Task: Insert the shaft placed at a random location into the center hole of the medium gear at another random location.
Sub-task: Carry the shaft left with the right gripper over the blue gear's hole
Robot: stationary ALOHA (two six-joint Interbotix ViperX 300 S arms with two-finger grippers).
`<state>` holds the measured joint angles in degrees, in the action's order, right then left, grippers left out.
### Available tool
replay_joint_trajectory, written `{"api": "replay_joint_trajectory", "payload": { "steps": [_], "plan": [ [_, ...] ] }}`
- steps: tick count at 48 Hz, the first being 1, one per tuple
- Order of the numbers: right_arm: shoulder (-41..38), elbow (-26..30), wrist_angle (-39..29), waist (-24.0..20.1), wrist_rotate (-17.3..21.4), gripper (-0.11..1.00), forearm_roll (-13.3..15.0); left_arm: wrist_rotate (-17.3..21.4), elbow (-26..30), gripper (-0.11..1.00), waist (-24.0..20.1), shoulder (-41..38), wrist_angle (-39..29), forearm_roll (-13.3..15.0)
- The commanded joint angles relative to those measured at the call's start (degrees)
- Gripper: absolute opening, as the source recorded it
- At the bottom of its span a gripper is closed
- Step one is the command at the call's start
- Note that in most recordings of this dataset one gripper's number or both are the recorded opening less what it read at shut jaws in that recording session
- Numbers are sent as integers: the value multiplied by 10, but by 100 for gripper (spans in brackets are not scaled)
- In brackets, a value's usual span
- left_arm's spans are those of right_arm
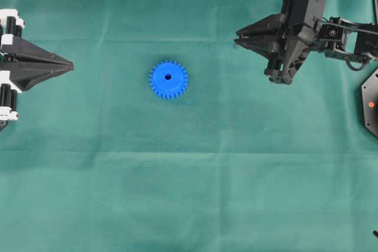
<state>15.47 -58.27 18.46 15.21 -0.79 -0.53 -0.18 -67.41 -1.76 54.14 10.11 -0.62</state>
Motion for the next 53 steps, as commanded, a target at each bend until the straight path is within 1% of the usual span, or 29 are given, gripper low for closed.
{"api": "replay_joint_trajectory", "payload": {
  "steps": [1, 8, 14, 34, 41, 53],
  "plan": [
    [4, 16, 1, -3, -4, 14, 1, -1, 14, 0, -2, -3, 4, -2],
    [-6, 25, 2, -11, -4, 14, 1, -1, 14, 0, -2, -3, 4, -2],
    [-27, 45, 3, -22, -4, 14, 1, -1, 14, 0, -2, -3, 5, -2],
    [-113, 149, -1, -66, -4, 14, 1, -1, 14, 0, -2, -3, 6, -2],
    [-140, 182, -2, -76, -4, 14, 1, 0, 14, 0, -2, -3, 5, -2],
    [-174, 222, -11, -81, -4, 14, 1, 0, 14, 0, -2, -3, 5, -2]
  ]
}}
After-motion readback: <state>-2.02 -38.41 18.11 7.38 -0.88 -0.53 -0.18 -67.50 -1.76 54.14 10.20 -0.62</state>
